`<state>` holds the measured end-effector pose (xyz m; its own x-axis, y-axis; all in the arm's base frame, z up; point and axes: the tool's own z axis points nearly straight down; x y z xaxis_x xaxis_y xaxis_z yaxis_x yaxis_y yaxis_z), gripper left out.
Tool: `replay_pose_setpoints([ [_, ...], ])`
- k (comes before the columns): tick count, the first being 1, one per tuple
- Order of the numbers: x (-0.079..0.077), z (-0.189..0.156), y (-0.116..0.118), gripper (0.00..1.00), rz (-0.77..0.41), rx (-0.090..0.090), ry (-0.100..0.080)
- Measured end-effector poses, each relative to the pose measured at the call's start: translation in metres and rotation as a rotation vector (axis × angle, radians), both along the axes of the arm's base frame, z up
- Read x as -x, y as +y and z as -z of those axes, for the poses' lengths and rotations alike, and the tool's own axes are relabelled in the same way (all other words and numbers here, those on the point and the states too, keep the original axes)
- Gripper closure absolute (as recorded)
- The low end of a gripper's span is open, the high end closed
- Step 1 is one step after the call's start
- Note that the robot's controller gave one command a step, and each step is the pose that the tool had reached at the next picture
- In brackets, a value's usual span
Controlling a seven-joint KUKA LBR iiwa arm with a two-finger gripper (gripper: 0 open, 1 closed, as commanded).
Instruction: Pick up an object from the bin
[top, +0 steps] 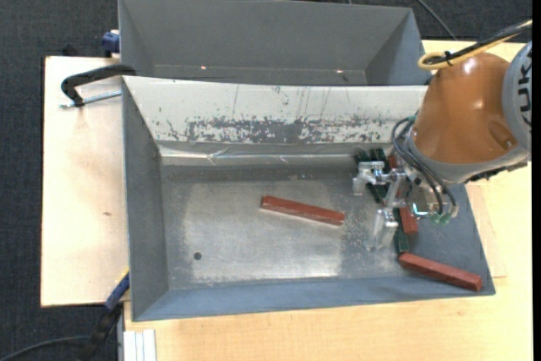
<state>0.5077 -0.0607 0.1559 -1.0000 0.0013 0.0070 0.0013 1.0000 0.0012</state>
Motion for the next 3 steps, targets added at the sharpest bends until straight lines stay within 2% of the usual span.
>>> replay_pose_setpoints([
  [1,-0.028,0.089,0.027,0.0,0.056,-0.002,-0.001],
  [2,-0.029,0.085,0.025,1.0,0.058,0.0,-0.007],
  [3,-0.065,-0.06,-0.003,1.0,0.059,0.002,-0.023],
])
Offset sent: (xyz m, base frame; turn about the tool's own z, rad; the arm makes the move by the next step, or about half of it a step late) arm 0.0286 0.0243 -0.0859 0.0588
